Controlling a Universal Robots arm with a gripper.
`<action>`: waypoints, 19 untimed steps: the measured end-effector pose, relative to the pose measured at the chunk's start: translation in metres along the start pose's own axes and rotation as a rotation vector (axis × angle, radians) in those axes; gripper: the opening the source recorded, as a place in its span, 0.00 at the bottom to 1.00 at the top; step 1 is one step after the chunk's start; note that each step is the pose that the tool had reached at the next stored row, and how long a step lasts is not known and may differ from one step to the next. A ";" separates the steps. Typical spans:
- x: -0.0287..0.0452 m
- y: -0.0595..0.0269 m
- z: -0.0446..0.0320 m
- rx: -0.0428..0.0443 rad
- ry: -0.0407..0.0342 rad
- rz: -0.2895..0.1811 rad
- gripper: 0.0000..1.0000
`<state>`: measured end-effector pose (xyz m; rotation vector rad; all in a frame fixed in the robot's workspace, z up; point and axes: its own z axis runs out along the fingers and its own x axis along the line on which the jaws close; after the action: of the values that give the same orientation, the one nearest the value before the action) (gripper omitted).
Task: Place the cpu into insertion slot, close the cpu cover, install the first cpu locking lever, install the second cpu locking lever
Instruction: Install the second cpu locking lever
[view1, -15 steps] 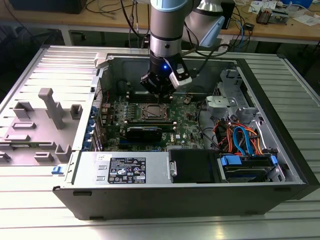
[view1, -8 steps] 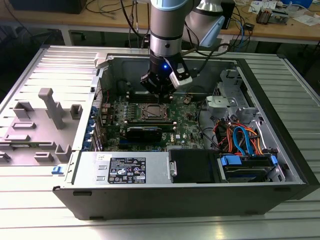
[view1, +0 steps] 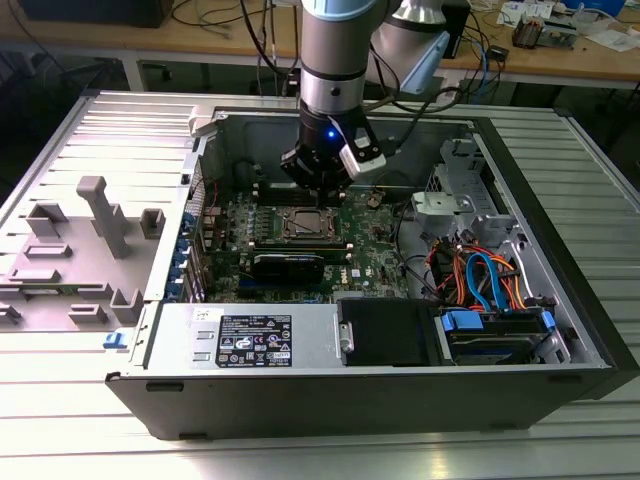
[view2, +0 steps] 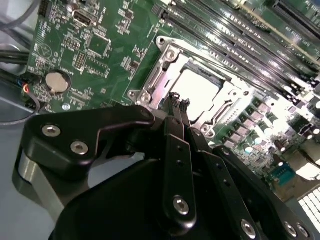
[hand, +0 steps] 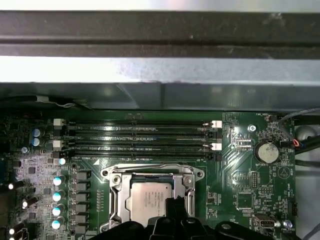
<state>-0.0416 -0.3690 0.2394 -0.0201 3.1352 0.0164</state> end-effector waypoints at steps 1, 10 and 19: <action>0.0000 -0.0006 -0.0003 -0.0002 0.0000 0.000 0.11; 0.0002 -0.0187 -0.0002 -0.0027 0.0000 0.000 0.11; 0.0005 -0.0281 -0.0029 -0.0039 0.0001 -0.001 0.11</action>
<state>-0.0418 -0.3971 0.2420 -0.0216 3.1353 0.0226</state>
